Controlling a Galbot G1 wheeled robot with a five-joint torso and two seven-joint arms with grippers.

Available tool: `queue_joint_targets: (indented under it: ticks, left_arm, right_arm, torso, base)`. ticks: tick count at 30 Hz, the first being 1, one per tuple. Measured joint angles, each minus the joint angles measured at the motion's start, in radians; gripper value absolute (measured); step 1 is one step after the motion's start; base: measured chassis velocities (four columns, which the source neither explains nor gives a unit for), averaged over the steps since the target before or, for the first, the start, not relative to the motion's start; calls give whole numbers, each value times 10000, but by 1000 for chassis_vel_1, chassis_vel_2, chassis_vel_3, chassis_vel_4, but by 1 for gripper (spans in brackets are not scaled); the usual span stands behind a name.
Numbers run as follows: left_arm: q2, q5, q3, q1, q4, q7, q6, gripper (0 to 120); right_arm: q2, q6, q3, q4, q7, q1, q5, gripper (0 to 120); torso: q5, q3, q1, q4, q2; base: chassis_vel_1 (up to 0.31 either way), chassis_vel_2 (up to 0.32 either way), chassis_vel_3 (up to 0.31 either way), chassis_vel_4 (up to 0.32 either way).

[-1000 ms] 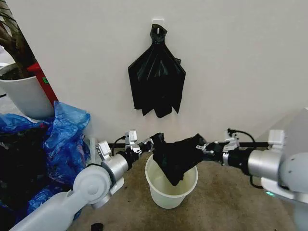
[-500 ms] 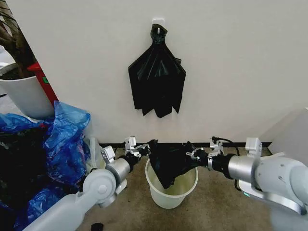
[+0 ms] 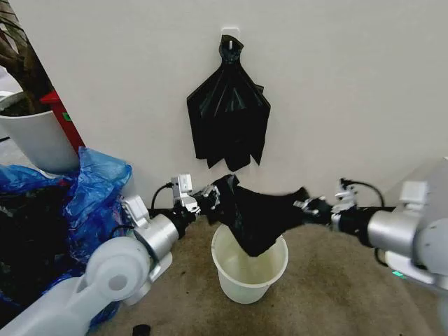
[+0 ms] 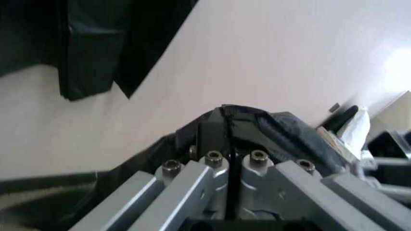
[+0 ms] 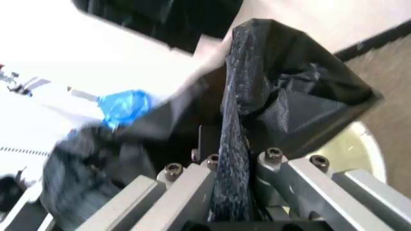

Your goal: Place the garbage bag over the trash bin.

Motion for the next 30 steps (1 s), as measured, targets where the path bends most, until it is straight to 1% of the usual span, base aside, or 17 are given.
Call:
queue_joint_targets:
  ticks: [1,3,5,7,8,13,15,18,19,21,23,24,27,30]
  left_arm:
    - [0,0,0,0,0,0,0,0]
    - [-5,-413,8,46,-266,-300,26,0]
    - [-172,-820,145,-30,-280,-557,27,0]
    - [-279,-1234,250,-115,-280,-785,26,0]
    - [-279,-1234,250,-115,-280,-785,26,0]
    - [-323,-2553,328,-276,-449,-1368,180,0]
    - [-315,-2656,335,-296,-462,-1413,201,0]
    - [-309,-3396,383,-463,-470,-1688,508,0]
    - [-332,-3498,467,-512,-368,-1716,596,0]
    - [-464,-3545,721,-605,0,-1758,682,0]
    - [-507,-3547,759,-615,90,-1773,691,0]
    - [-675,-3578,867,-642,388,-1836,711,0]
    - [-993,-3639,1037,-666,1066,-2021,732,0]
    - [-1116,-3628,1096,-672,1315,-2050,733,0]
  right_arm:
    - [0,0,0,0,0,0,0,0]
    - [-171,0,331,0,-19,-70,35,0]
    - [-234,0,406,0,-18,-98,58,0]
    - [-241,0,361,0,-11,-133,80,0]
    - [-241,0,361,0,-11,-133,80,0]
    - [-426,-52,134,-5,192,-176,223,0]
    - [-469,-63,134,-5,231,-153,319,0]
    - [-663,-278,395,-6,837,39,2051,0]
    - [-653,-344,339,-6,919,25,2180,0]
    - [-446,-392,12,-8,920,-93,1872,0]
    - [-364,-391,-86,-9,921,-113,1772,0]
    - [-135,-387,-326,-11,932,-151,1558,0]
    - [229,-492,-667,-14,804,-193,1144,0]
    - [300,-540,-780,-48,737,-194,1048,0]
  torso:
    - [0,0,0,0,0]
    - [-2,0,0,2,0]
    - [-4,0,0,2,0]
    - [-4,0,0,1,0]
    - [-4,0,0,1,0]
    - [-3,0,0,2,0]
    - [-3,0,0,1,0]
    - [-6,0,0,3,1]
    - [-4,0,0,2,0]
    - [-3,1,0,0,0]
    - [-3,0,0,1,0]
    - [-1,1,0,0,0]
    - [-4,1,0,2,0]
    - [-5,1,0,1,0]
  base:
    - [0,0,0,0]
    - [0,0,0,0]
    - [0,0,0,0]
    - [0,0,0,0]
    - [0,0,0,0]
    - [0,0,0,0]
    - [0,0,0,0]
    - [0,0,0,0]
    - [0,0,0,0]
    - [0,0,0,0]
    - [0,0,0,0]
    - [0,0,0,0]
    - [0,0,0,0]
    - [0,0,0,0]
